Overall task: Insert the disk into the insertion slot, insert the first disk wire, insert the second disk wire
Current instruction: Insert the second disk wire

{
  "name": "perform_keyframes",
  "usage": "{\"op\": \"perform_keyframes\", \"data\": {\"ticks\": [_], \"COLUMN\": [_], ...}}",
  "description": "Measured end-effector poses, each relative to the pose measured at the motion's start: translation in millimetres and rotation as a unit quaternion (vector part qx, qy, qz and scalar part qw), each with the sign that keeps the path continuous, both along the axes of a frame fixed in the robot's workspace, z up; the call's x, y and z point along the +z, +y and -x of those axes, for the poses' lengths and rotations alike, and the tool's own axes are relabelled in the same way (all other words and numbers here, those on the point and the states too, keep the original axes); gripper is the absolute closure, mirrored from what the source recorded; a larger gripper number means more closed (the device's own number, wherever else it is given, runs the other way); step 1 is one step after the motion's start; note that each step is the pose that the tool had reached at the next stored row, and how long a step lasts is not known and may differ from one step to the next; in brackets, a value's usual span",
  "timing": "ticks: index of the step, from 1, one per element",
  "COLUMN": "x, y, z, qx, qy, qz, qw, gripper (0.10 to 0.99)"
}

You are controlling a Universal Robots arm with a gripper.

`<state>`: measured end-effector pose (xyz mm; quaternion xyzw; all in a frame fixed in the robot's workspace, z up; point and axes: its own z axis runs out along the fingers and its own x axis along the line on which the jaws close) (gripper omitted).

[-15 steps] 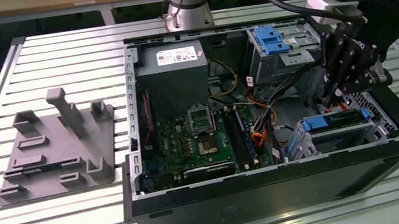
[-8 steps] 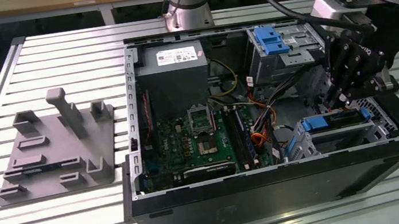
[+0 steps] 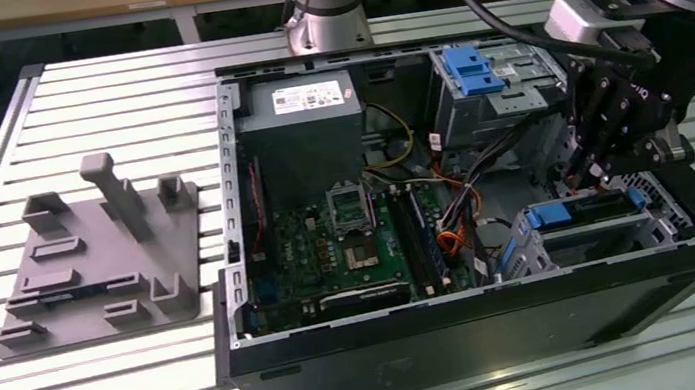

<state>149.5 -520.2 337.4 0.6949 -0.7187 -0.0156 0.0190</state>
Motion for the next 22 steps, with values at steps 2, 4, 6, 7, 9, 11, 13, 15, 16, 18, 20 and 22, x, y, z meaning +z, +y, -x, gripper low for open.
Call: {"op": "perform_keyframes", "data": {"ticks": [2, 4, 6, 7, 9, 11, 13, 15, 16, 18, 20, 22], "x": [0.0, 0.0, 0.0, 0.0, 0.0, 0.1, 0.2, 0.2, 0.2, 0.2, 0.2, 0.2], "y": [-0.1, -0.1, -0.1, -0.1, -1.1, -2.5, -4.3, -6.1, -6.7, -8.0, -9.8, -11.8], "z": [0.0, 0.0, 0.0, 0.0, 0.0, -0.1, -0.1, -0.2, -0.2, -0.2, -0.2, -0.2], "qx": [0.000, 0.000, 0.000, 0.000, 0.000, 0.000, 0.000, 0.000, 0.000, -0.001, -0.003, -0.004], "qy": [0.0000, 0.0000, 0.0000, 0.0000, 0.0001, 0.0002, 0.0003, 0.0004, 0.0004, 0.0004, 0.0005, 0.0006], "qz": [0.0002, 0.0002, 0.0005, 0.0008, 0.0010, 0.0013, 0.0015, 0.0016, 0.0015, 0.0015, 0.0016, 0.0015], "qw": [1.0000, 1.0000, 1.0000, 1.0000, 1.0000, 1.0000, 1.0000, 1.0000, 1.0000, 1.0000, 1.0000, 1.0000], "gripper": [0.886, 0.886, 0.886, 0.886, 0.886, 0.886, 0.886, 0.886, 0.886, 0.886, 0.886, 0.886]}}
